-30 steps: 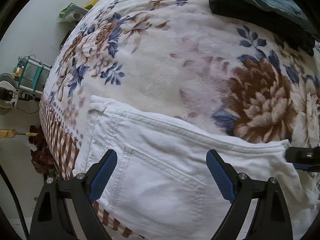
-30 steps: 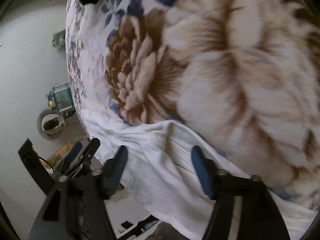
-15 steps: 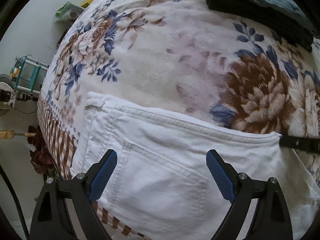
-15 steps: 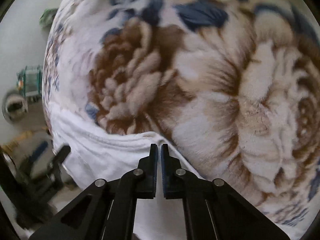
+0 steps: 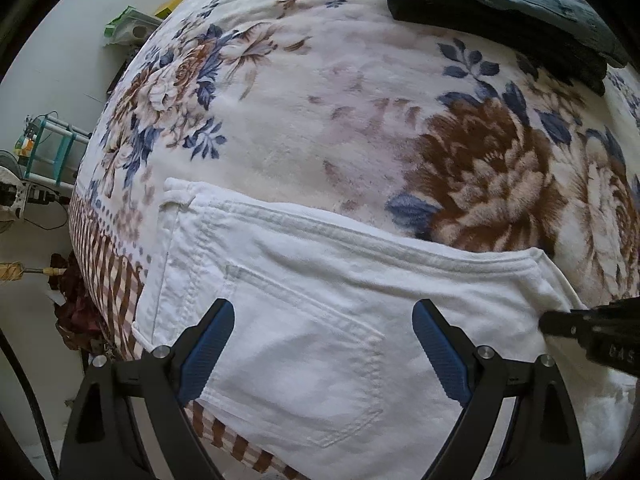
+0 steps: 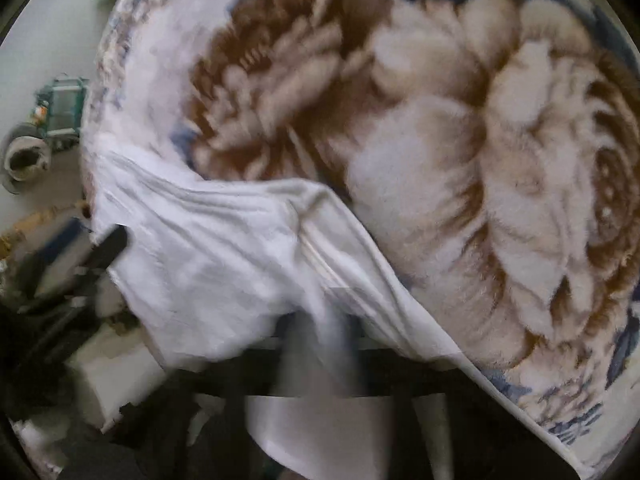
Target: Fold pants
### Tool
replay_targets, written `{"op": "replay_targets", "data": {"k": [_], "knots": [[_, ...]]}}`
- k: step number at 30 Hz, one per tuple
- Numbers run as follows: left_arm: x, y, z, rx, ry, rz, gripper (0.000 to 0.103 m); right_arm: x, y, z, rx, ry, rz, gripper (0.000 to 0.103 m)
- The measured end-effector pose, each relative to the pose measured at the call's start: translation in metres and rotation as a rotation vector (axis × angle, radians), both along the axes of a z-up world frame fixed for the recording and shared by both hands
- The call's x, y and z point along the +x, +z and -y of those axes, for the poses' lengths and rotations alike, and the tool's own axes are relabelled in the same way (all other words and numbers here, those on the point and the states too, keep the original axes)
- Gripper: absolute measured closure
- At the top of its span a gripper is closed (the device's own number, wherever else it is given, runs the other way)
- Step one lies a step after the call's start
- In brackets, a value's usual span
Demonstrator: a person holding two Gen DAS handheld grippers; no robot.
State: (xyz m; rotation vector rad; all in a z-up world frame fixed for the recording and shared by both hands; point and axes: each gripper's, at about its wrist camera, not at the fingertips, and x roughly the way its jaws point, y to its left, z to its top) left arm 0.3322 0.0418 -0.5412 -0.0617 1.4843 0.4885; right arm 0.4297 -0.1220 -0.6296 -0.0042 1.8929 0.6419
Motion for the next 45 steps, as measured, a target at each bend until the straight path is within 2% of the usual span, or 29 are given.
{"op": "replay_targets", "data": {"k": [3,5,8,13,14,15,16,17,18,21,22,23,24,26,29,32,33,36,39,40,42,43,44,45], "knots": [[-0.002,0.001,0.000,0.008,-0.007,0.003,0.012,0.008,0.016,0.005,-0.021,-0.017,0.121,0.100],[-0.002,-0.001,0.001,0.010,-0.004,-0.002,0.012,0.013,0.005,0.012,-0.027,-0.059,0.068,0.100],[-0.002,-0.004,0.001,-0.001,0.006,-0.013,0.012,0.016,-0.005,0.007,-0.044,-0.051,0.048,0.099],[-0.001,0.000,0.002,0.005,-0.002,-0.002,0.012,0.028,0.003,0.008,-0.021,-0.136,0.041,0.092],[-0.001,0.000,0.002,0.004,-0.001,-0.001,0.012,0.033,0.007,0.012,-0.001,-0.169,0.032,0.082],[-0.001,0.000,0.001,0.002,0.003,-0.001,0.012,0.036,0.009,0.016,0.044,-0.203,0.000,0.063],[0.000,0.000,0.000,-0.002,0.007,-0.003,0.012,0.040,0.007,0.018,0.098,-0.250,-0.046,0.052],[0.001,0.000,0.000,-0.003,0.009,-0.003,0.012,0.042,0.002,0.017,0.130,-0.273,-0.075,0.037],[0.001,0.001,-0.001,-0.001,0.012,-0.002,0.012,0.042,-0.003,0.013,0.142,-0.269,-0.095,0.037],[0.001,0.002,-0.004,0.004,0.014,-0.001,0.012,0.036,-0.034,-0.010,0.149,-0.206,-0.185,0.037],[0.000,0.002,-0.005,0.008,0.014,-0.002,0.012,0.033,-0.038,-0.017,0.134,-0.177,-0.180,0.040],[0.000,0.002,-0.006,0.010,0.013,-0.004,0.012,0.030,-0.038,-0.024,0.119,-0.140,-0.146,0.055],[-0.001,0.001,-0.007,0.011,0.014,-0.005,0.012,0.027,-0.035,-0.031,0.103,-0.100,-0.111,0.088],[-0.003,0.000,-0.011,0.013,0.017,-0.004,0.012,0.022,-0.020,-0.035,0.090,-0.068,-0.031,0.095],[-0.006,-0.004,-0.014,0.014,0.025,-0.014,0.012,0.018,0.004,-0.038,0.070,-0.056,0.091,0.097],[-0.006,-0.006,-0.016,0.011,0.031,-0.019,0.012,0.023,0.005,-0.037,0.004,-0.052,0.148,0.098],[-0.007,-0.006,-0.016,0.015,0.028,-0.017,0.012,0.029,-0.001,-0.032,-0.013,-0.070,0.147,0.098],[-0.006,-0.005,-0.015,0.026,0.014,-0.015,0.012,0.040,-0.019,-0.021,-0.011,-0.142,0.052,0.097],[-0.006,-0.001,-0.014,0.010,0.011,-0.007,0.012,0.046,-0.008,-0.013,0.030,-0.161,0.006,0.089],[-0.007,0.003,-0.012,0.005,0.005,0.006,0.012,0.050,-0.002,-0.003,0.034,-0.178,0.016,0.085],[-0.007,0.010,-0.006,-0.011,-0.012,0.031,0.012,0.053,0.024,0.023,0.049,-0.230,0.107,0.059],[-0.008,0.014,0.000,-0.023,-0.029,0.041,0.012,0.054,0.039,0.039,0.067,-0.266,0.168,0.049],[-0.009,0.016,0.005,-0.033,-0.043,0.047,0.012,0.051,0.056,0.057,0.087,-0.318,0.253,0.027],[-0.009,0.019,0.012,-0.046,-0.064,0.053,0.012,0.044,0.074,0.076,0.120,-0.380,0.343,0.016]]}}
